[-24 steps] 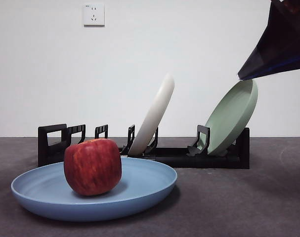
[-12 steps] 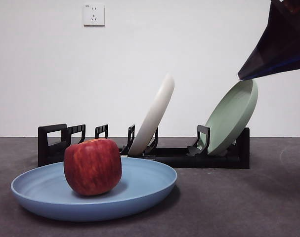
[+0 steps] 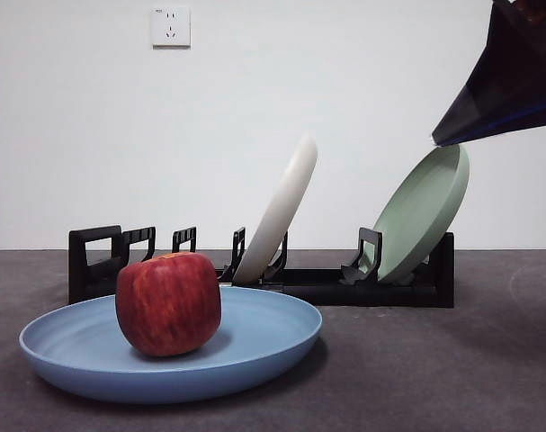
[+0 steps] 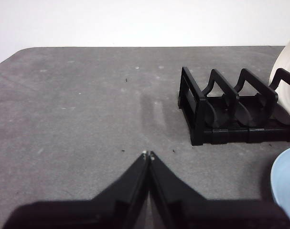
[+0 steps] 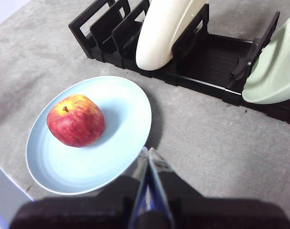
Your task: Take the blue plate from the plate rack,put the plate on the table,take the apple from the table,put the apple in the plate
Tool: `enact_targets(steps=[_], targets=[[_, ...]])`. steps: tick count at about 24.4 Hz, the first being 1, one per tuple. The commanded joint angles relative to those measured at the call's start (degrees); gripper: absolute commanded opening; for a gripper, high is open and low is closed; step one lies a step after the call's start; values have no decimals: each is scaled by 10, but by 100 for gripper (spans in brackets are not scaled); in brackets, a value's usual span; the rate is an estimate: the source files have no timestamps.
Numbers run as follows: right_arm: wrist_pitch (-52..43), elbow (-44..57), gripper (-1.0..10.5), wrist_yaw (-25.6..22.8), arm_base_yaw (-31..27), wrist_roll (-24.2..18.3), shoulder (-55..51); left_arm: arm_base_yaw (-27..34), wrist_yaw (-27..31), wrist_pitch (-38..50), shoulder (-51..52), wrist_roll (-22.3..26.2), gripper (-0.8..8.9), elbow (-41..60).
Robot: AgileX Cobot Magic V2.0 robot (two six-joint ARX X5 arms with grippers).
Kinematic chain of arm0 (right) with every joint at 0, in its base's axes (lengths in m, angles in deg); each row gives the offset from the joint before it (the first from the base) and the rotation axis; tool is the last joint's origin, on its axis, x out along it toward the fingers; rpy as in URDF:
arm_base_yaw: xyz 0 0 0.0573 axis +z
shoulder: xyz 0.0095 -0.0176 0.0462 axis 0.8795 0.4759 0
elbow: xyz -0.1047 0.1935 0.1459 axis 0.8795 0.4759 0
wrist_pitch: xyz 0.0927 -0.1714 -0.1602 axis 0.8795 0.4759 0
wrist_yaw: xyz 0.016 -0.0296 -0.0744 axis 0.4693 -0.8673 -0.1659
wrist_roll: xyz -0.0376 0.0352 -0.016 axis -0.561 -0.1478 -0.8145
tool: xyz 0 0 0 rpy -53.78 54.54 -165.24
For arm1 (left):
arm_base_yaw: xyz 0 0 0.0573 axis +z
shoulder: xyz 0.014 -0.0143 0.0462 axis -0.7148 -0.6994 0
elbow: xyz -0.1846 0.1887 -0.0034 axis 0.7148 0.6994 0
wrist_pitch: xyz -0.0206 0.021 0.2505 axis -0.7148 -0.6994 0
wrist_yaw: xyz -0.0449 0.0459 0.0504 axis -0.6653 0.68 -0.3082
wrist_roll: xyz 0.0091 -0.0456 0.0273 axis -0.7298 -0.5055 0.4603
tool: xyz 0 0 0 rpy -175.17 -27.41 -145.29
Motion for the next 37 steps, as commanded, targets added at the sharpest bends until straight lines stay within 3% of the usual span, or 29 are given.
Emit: enact_targets(steps=[1,15,17,19,23,28,37], targets=[[-2,4,-16,-2,0,5,-1,2,2,2,2,3,-3,8],[5,4,-16,-6,-1,5,-9,2,2,3,2,3,-3,8],[8,4,-16,-48,-21,-36,-35,2,2,3,2,3,-3,8],[16,4,-16,-46,-54,-92,-72,2,2,3,2,3,-3,8],[34,9,-16,-47,-167,-131,-159,2,2,3,2,3,-3,8],[-7,86,-16,-47,-272,-134,-262,2,2,3,2,3,-3,8],[-49,246,-16,-44,-284,-97,-403,2,2,3,2,3,-3,8]])
